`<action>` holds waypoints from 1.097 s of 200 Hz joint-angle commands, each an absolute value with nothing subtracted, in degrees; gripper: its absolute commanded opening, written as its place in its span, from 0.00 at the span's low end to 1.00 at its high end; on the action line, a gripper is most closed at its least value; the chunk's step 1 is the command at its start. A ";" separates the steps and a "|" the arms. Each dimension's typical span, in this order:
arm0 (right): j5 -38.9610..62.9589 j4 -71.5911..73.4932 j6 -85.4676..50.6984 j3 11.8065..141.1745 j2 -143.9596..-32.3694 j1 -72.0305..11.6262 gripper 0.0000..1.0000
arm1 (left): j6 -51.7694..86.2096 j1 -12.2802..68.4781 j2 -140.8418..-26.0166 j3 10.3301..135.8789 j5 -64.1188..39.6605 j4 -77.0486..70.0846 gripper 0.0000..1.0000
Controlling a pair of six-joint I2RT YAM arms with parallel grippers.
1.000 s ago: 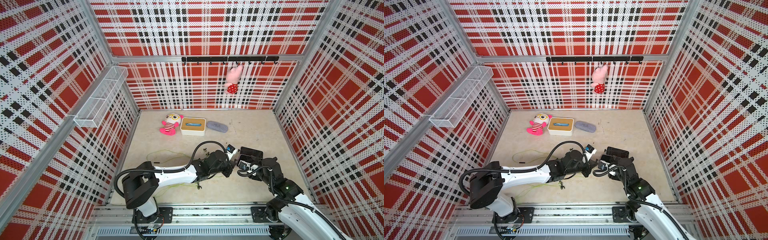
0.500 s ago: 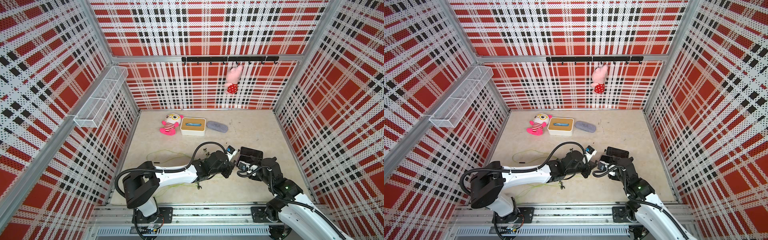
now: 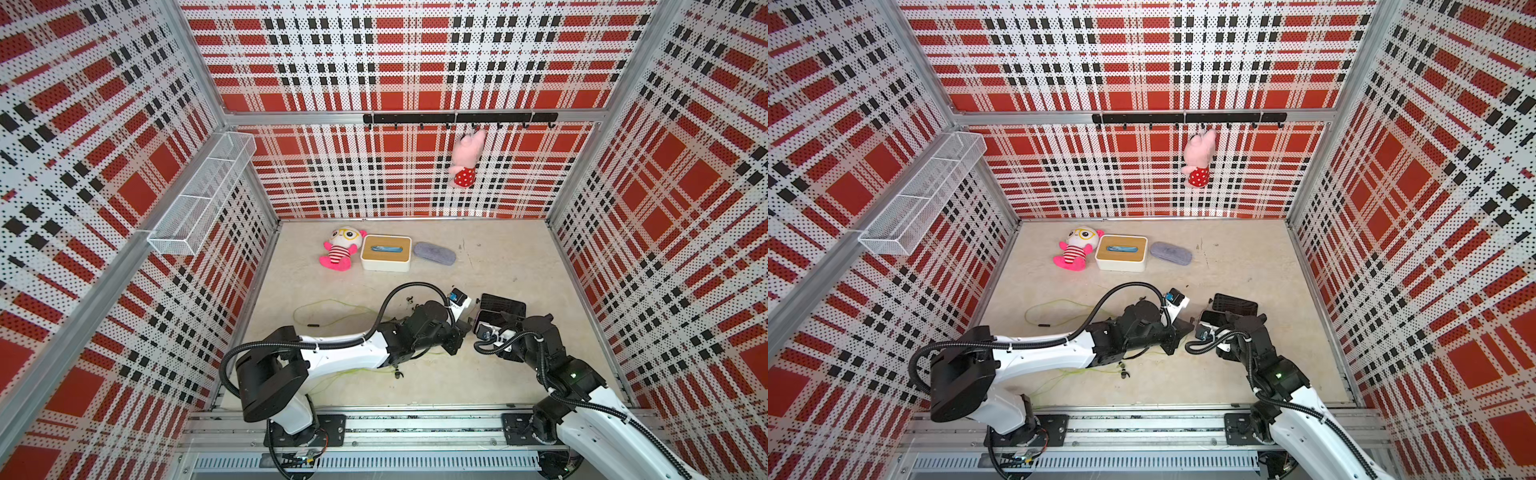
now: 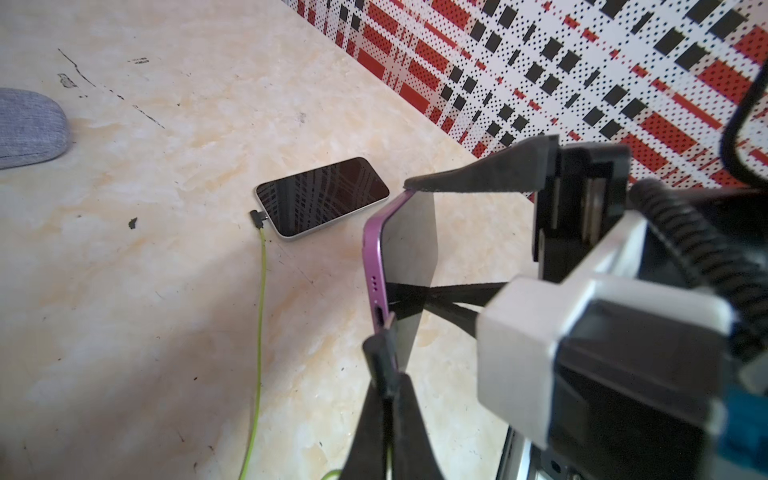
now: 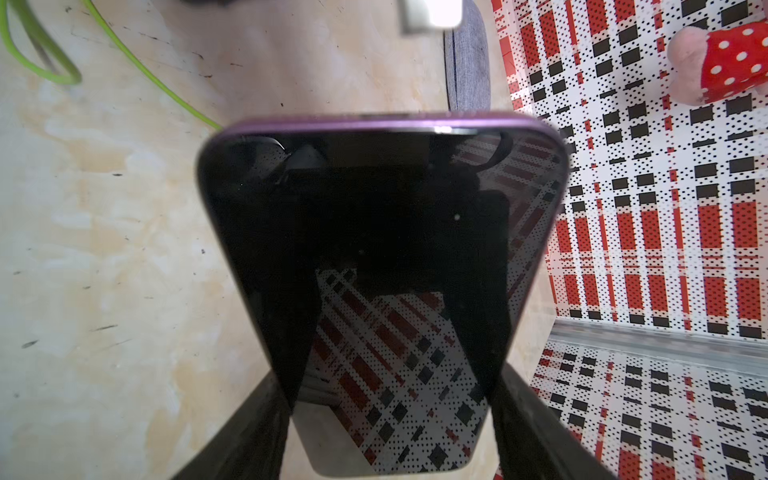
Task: Plug wired earphones into phones
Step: Insert the wired earphone into the phone.
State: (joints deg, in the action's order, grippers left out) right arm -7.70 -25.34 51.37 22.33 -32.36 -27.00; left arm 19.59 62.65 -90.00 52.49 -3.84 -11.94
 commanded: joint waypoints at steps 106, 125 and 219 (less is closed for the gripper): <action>-6.66 -21.31 51.35 23.37 -31.82 -27.45 0.40 | 19.37 62.60 -93.08 54.08 -5.07 -11.92 0.00; -6.59 -21.31 51.49 23.20 -31.76 -27.47 0.40 | 19.15 62.65 -93.27 54.38 -5.20 -11.71 0.00; -6.42 -22.10 51.99 22.97 -31.04 -27.65 0.40 | 18.46 62.58 -94.34 55.52 -4.43 -10.58 0.00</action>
State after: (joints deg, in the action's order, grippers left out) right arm -7.49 -24.97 51.42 22.31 -32.16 -27.05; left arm 19.46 62.67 -93.06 53.87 -4.49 -11.51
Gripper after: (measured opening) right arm 0.711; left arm 0.049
